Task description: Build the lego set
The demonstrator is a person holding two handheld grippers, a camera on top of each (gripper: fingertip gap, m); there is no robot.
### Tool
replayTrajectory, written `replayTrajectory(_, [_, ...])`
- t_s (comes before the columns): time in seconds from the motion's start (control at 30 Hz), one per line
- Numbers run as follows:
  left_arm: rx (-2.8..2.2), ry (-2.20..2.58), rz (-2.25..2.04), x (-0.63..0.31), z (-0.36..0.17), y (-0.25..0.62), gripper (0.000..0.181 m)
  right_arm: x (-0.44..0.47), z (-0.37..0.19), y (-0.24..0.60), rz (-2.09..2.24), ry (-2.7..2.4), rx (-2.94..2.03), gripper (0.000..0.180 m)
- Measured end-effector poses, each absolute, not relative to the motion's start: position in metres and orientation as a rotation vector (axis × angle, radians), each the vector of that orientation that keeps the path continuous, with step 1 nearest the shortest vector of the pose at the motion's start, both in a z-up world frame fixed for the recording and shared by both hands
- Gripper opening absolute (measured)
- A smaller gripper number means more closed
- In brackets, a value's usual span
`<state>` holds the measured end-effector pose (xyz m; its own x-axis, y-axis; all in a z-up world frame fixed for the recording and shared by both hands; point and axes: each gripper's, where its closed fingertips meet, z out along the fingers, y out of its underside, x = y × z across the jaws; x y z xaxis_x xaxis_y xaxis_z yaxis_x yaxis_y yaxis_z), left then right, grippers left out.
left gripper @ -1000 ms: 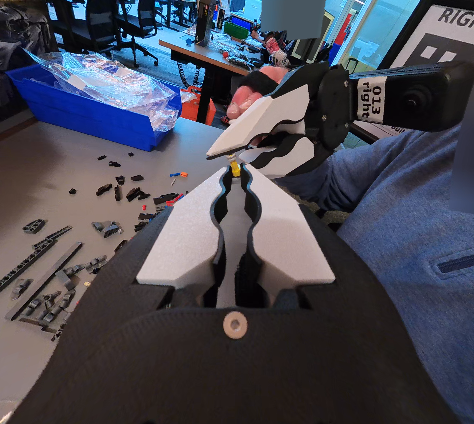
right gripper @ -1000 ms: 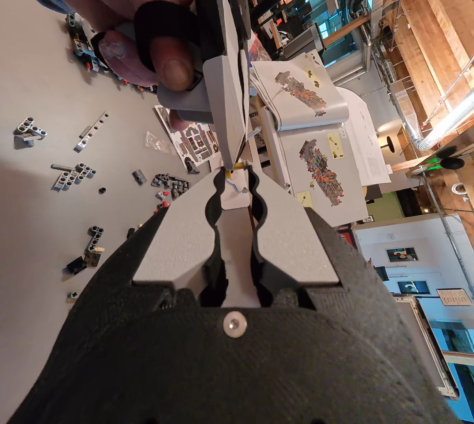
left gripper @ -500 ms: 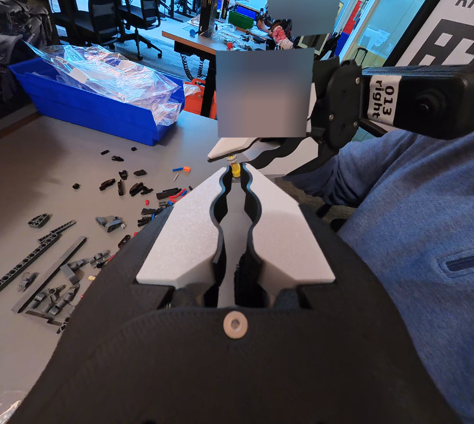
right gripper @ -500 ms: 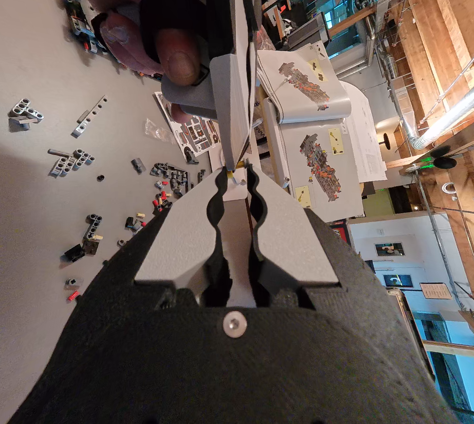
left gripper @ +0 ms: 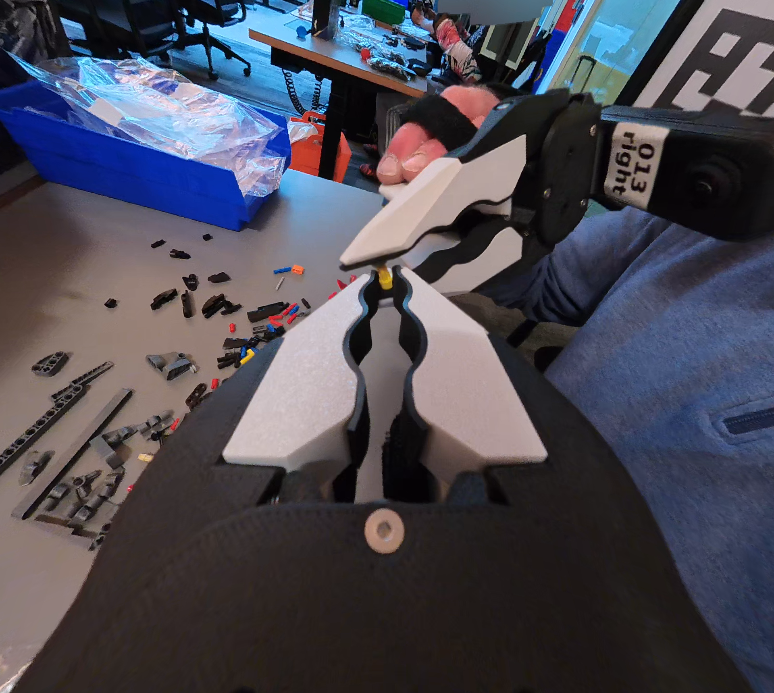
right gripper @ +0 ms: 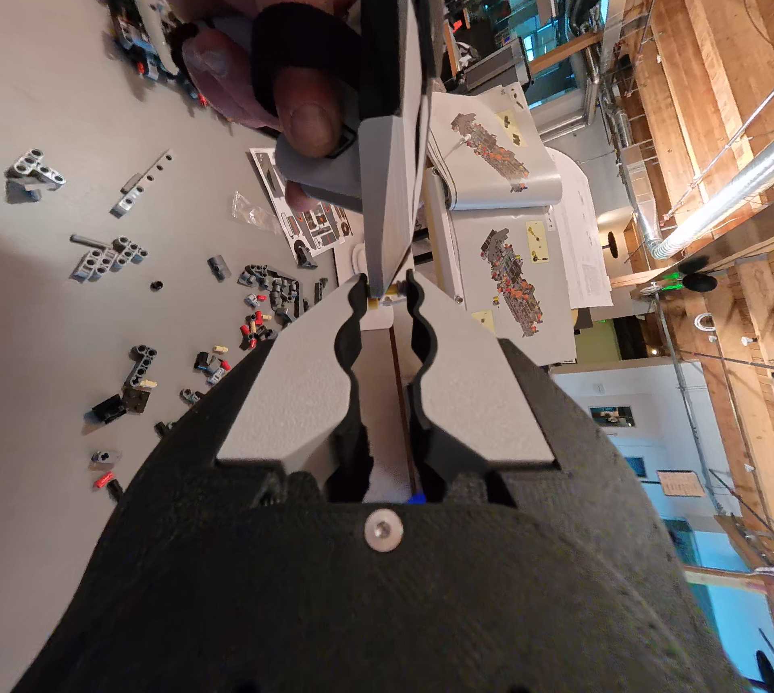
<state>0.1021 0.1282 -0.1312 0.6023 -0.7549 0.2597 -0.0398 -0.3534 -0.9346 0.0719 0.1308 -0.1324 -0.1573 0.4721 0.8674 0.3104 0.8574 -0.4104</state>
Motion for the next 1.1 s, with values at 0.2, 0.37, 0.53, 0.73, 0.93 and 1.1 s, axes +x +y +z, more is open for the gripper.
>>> replayTrajectory(0.2, [-1.797,0.65,-0.853,0.104,-0.132,0.13,0.005,0.074,-0.133,0.133,0.166,-1.763,-0.612,0.015])
replayTrajectory(0.37, [-1.814,0.661,-0.842,0.107,-0.135,0.131,0.005,0.076,-0.137,0.134,0.122,-1.786,-0.601,0.014])
replayTrajectory(0.53, [-1.835,0.662,-0.837,0.109,-0.141,0.133,0.005,0.077,-0.144,0.135,0.086,-1.823,-0.605,0.012])
replayTrajectory(0.73, [-1.794,0.618,-0.829,0.104,-0.139,0.139,0.005,0.076,-0.139,0.143,0.263,-1.786,-0.738,0.032])
replayTrajectory(0.93, [-1.629,0.75,-0.328,0.087,-0.127,0.143,0.005,0.09,-0.129,0.138,0.998,-1.682,-1.069,0.023])
replayTrajectory(1.1, [-1.416,0.991,0.188,0.092,-0.123,0.136,0.005,0.094,-0.125,0.13,1.661,-1.567,-1.241,0.034])
